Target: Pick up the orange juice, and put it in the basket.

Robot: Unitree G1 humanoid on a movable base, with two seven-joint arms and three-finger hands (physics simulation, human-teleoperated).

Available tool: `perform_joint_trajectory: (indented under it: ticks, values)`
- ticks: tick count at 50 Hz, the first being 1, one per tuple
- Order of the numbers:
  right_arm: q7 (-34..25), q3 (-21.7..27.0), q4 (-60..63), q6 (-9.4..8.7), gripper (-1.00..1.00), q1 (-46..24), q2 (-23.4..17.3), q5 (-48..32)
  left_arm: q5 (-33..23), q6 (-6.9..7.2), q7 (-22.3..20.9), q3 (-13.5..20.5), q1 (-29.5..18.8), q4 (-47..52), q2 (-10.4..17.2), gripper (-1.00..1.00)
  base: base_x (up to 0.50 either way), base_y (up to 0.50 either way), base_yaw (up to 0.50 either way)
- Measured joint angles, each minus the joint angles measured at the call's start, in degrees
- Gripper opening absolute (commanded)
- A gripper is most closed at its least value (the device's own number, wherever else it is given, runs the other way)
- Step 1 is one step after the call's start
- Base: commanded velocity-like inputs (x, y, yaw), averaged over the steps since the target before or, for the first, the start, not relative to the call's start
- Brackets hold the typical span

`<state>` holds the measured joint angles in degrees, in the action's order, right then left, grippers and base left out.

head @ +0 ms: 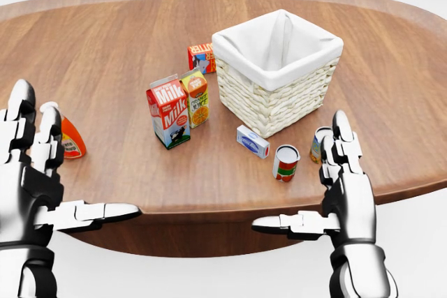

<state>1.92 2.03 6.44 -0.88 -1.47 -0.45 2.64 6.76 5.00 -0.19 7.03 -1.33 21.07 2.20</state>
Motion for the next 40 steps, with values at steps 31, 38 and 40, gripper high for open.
perform_joint_trajectory:
  ticks: [31, 38, 40]
  values:
    - [0.04, -4.12, 9.48, 2.97, 1.00, -0.68, 1.20, -3.31, 3.43, 0.00, -0.81, 1.71, -1.47, 1.54, 1.21, 1.00, 0.00, 0.00, 0.00]
    - [-0.18, -4.57, 9.35, 3.75, 1.00, -0.64, 1.27, -4.42, 3.85, 0.00, -1.00, 1.80, -1.50, 1.54, 1.24, 1.00, 0.00, 0.00, 0.00]
    - [-0.19, -4.67, 9.26, 3.92, 1.00, -0.61, 1.28, -4.79, 3.91, 0.00, -1.03, 1.82, -1.48, 1.54, 1.25, 1.00, 0.23, 0.00, 0.00]
